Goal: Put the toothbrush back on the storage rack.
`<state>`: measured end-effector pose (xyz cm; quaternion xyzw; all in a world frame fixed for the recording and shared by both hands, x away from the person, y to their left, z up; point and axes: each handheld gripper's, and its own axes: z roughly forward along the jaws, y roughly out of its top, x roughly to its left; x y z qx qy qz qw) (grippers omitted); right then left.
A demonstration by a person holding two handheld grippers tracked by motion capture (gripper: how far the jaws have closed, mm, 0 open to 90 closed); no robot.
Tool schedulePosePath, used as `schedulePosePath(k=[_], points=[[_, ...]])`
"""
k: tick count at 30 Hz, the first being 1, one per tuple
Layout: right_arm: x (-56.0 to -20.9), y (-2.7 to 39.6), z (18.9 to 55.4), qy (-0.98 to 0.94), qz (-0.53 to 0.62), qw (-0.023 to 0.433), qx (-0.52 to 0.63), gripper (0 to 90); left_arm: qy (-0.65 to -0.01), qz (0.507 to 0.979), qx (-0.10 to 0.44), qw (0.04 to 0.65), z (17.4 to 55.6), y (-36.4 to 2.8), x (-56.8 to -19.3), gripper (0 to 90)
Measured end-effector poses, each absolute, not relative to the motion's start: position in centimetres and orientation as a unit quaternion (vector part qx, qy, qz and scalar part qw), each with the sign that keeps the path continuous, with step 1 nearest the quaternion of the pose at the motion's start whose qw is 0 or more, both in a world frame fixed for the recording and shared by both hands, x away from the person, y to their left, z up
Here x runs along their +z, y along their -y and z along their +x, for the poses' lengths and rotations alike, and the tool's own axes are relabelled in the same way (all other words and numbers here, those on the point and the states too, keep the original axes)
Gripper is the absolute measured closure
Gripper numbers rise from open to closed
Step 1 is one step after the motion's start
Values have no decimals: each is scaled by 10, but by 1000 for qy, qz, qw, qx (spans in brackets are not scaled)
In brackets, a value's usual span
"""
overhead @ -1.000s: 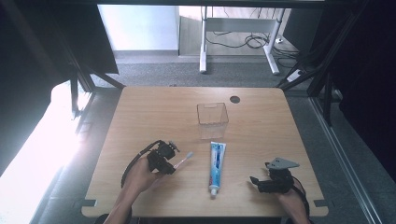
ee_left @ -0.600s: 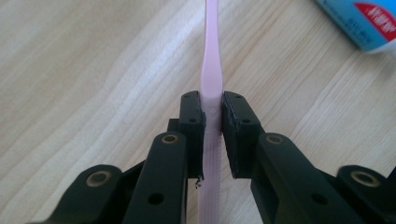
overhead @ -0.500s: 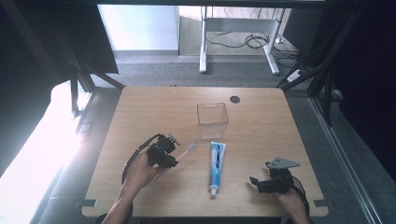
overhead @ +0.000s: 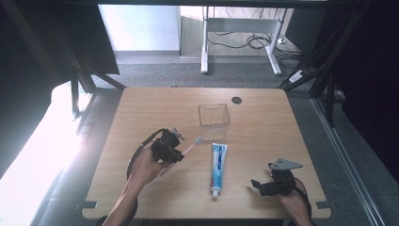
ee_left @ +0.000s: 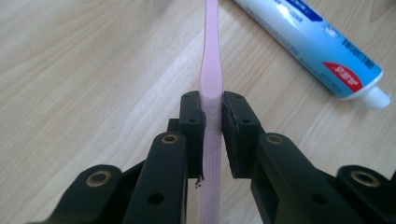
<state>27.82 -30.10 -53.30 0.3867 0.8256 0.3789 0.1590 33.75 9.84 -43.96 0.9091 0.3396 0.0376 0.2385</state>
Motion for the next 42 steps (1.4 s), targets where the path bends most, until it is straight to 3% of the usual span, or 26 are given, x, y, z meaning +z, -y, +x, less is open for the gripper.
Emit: schedulePosePath(k=[42], points=[[-533, 300, 278, -827, 388, 159, 376, 0, -316, 881, 97, 338, 381, -72, -406, 788]])
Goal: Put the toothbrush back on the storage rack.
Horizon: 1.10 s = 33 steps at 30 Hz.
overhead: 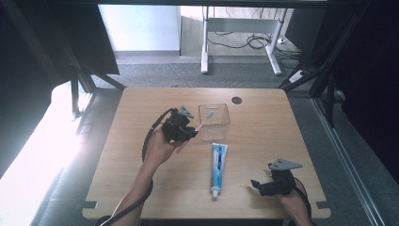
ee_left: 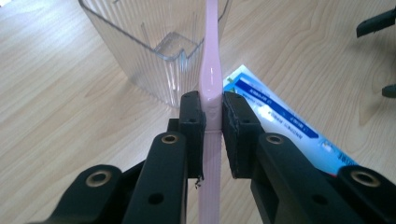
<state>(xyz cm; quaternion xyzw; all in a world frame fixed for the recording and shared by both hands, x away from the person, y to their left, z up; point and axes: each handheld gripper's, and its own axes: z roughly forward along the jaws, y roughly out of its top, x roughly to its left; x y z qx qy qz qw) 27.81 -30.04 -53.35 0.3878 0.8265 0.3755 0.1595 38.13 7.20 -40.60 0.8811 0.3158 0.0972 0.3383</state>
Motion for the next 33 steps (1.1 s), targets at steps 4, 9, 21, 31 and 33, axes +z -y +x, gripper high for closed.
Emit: schedulePosePath(k=[4, 9, 21, 31, 33], points=[[-534, 300, 278, -826, 388, 160, 376, 0, -315, 878, 100, 346, 385, -67, -404, 788], [-533, 300, 278, -826, 387, 162, 376, 0, -316, 873, 102, 358, 391, -58, -400, 788], [-532, 300, 278, -826, 384, 165, 378, 0, -314, 869, 108, 367, 403, -45, -396, 788], [-532, 300, 278, -826, 383, 164, 379, 0, -329, 858, 99, 381, 417, -34, -393, 788], [-532, 300, 278, -826, 382, 165, 379, 0, -330, 858, 103, 380, 419, -31, -392, 788]])
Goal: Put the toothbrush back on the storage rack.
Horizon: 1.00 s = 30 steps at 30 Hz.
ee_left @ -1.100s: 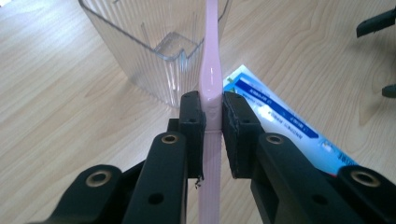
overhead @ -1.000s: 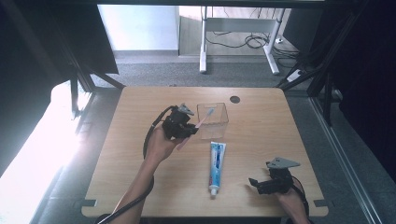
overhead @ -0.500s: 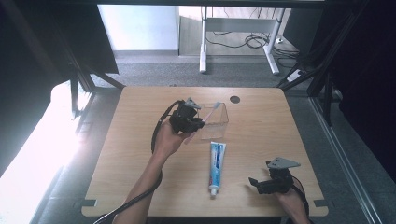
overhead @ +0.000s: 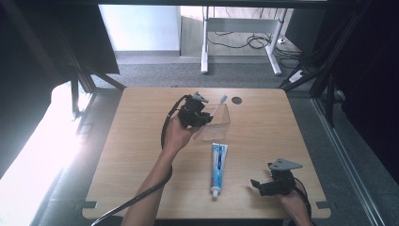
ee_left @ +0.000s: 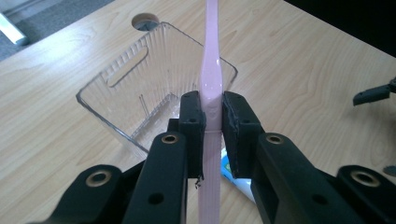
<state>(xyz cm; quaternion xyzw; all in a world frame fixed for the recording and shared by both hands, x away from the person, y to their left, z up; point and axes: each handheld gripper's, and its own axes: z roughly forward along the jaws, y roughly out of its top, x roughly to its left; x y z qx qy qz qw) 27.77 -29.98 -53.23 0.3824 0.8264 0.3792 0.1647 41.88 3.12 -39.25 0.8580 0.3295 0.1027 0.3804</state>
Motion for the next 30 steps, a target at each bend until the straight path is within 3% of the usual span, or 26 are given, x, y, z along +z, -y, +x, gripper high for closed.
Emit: schedulePosePath(k=[30], points=[[-533, 300, 278, -828, 380, 161, 380, 6, -337, 837, 131, 411, 454, -1, -388, 790]])
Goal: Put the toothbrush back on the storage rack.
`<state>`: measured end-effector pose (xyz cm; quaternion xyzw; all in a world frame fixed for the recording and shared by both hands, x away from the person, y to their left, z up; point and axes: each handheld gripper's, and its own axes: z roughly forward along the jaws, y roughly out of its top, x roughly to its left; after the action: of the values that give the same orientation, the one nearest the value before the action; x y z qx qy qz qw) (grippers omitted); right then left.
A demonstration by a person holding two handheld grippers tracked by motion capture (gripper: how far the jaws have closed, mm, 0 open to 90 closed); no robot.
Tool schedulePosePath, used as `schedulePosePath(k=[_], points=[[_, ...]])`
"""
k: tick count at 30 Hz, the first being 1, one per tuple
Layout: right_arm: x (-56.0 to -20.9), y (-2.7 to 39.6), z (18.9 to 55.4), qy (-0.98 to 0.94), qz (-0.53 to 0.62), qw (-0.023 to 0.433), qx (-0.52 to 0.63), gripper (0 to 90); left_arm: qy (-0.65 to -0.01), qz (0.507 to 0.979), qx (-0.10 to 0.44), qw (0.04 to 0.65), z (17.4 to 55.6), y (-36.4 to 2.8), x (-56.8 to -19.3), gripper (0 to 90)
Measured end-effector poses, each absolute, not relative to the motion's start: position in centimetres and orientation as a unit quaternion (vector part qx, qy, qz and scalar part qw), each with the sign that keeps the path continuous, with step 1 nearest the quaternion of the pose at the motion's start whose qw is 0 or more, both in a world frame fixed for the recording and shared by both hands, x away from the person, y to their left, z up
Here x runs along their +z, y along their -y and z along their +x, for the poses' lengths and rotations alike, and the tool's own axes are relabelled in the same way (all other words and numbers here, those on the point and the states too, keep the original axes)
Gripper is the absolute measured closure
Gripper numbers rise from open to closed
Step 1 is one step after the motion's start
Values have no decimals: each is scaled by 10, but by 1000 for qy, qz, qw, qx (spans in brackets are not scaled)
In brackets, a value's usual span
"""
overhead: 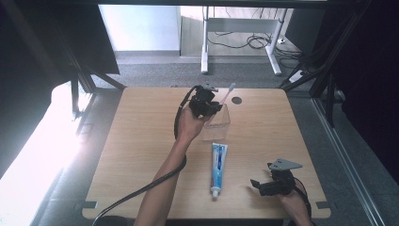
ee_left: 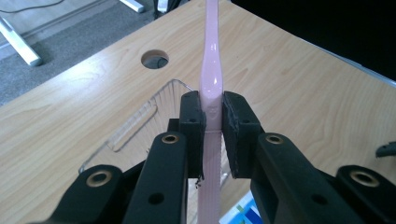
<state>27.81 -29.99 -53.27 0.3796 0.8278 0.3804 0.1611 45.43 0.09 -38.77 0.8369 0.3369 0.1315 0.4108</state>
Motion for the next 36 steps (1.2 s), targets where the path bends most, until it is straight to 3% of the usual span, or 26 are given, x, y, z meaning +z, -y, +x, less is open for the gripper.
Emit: schedulePosePath(k=[10, 36], points=[[-533, 300, 278, -829, 379, 160, 379, 7, -341, 826, 138, 428, 467, 4, -392, 790], [-534, 300, 279, -829, 379, 158, 379, 9, -337, 845, 146, 388, 475, 11, -431, 790]])
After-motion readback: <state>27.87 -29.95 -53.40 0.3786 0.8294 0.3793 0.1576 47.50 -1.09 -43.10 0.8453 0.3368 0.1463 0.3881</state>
